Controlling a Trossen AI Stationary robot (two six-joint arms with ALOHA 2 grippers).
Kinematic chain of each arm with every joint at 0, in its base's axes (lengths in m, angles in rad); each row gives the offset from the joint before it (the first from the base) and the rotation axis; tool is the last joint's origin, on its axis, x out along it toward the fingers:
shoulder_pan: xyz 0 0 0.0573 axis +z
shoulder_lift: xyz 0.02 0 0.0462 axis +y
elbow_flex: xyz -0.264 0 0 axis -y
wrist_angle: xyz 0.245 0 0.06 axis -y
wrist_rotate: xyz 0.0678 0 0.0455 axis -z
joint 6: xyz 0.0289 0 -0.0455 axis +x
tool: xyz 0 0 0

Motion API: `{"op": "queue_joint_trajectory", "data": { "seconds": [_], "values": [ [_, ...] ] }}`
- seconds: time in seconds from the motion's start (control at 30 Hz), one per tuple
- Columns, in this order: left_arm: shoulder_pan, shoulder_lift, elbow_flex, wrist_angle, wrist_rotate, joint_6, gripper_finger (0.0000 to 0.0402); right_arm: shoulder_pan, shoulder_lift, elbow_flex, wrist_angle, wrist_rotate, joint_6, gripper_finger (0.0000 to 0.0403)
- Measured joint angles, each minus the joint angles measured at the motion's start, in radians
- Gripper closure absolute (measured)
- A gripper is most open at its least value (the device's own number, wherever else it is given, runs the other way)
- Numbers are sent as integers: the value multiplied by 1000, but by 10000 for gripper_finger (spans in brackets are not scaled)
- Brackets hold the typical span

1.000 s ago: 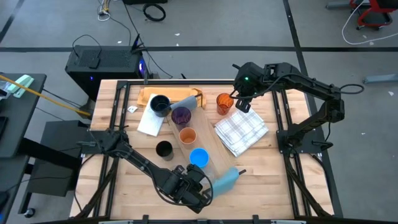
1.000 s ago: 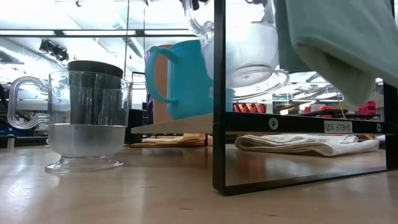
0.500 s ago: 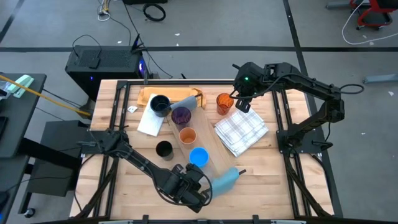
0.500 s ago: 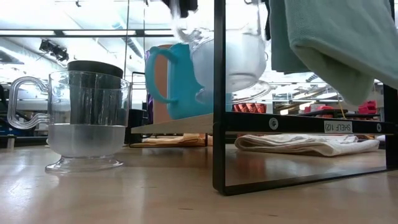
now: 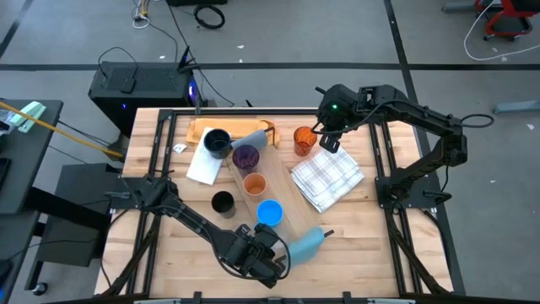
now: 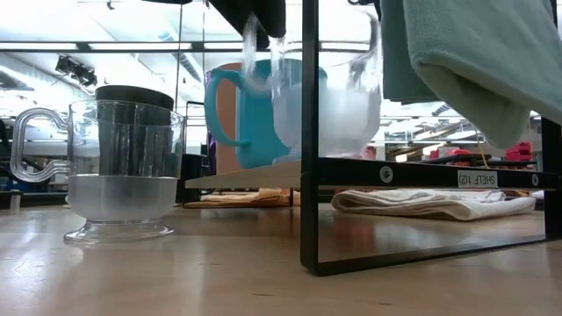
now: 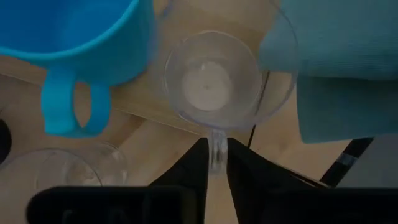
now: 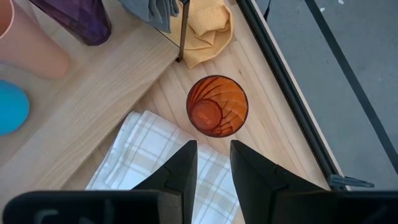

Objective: Stack small to large cups/mugs on shelf
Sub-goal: Put the top transparent mug on the shelf, then put the black cup on the shelf

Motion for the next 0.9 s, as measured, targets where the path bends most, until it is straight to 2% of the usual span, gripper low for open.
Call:
{"op": "queue_joint_trajectory", "data": {
  "seconds": [0.43,0.67,0.9],
  "values": [
    [-9,0,0,34,-1,4,308,0,0,0,-1,0,-3,300],
    [-8,-1,0,34,-3,19,260,0,0,0,-1,0,-3,300],
    [-7,-52,0,35,-18,21,211,0,0,0,-1,0,-3,300]
  ]
}}
